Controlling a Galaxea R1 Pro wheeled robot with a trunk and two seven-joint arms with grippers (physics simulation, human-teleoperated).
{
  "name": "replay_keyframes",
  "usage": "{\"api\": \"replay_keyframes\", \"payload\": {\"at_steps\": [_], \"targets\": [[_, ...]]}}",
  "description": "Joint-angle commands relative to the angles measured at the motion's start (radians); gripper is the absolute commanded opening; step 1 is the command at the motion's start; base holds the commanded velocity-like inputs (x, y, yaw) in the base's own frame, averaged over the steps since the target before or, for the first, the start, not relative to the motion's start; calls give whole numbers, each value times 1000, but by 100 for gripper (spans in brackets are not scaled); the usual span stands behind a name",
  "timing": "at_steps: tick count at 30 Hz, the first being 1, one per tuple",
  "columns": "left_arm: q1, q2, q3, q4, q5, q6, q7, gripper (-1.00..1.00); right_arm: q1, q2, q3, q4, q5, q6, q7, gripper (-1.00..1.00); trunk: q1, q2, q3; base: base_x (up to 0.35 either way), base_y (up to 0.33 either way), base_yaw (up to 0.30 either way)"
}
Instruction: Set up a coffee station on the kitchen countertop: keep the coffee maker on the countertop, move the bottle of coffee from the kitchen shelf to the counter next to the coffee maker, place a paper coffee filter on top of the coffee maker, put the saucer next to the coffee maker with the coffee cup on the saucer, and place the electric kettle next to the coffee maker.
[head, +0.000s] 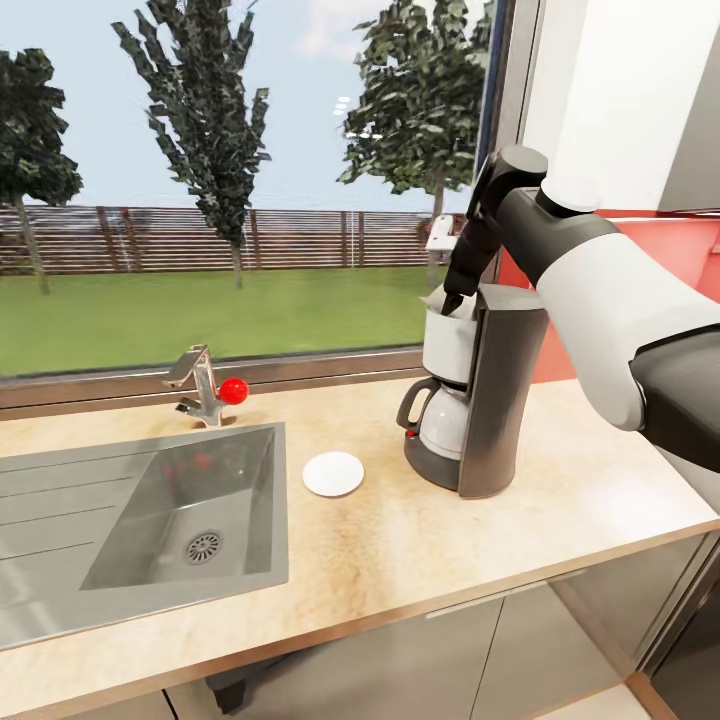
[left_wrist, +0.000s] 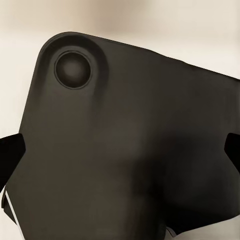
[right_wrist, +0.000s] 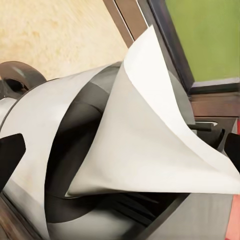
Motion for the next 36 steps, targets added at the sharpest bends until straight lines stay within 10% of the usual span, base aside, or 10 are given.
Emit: {"api": "replay_keyframes", "payload": {"at_steps": [1, 36], "targets": [[0, -1, 3, -2, 1, -1, 0, 100, -1, 0, 2, -1, 3, 10, 5, 100, 0, -1, -1, 0, 0, 0], [0, -1, 3, -2, 1, -1, 0, 100, -1, 0, -2, -7, 2, 15, 2, 100, 0, -1, -1, 0, 0, 0]]}}
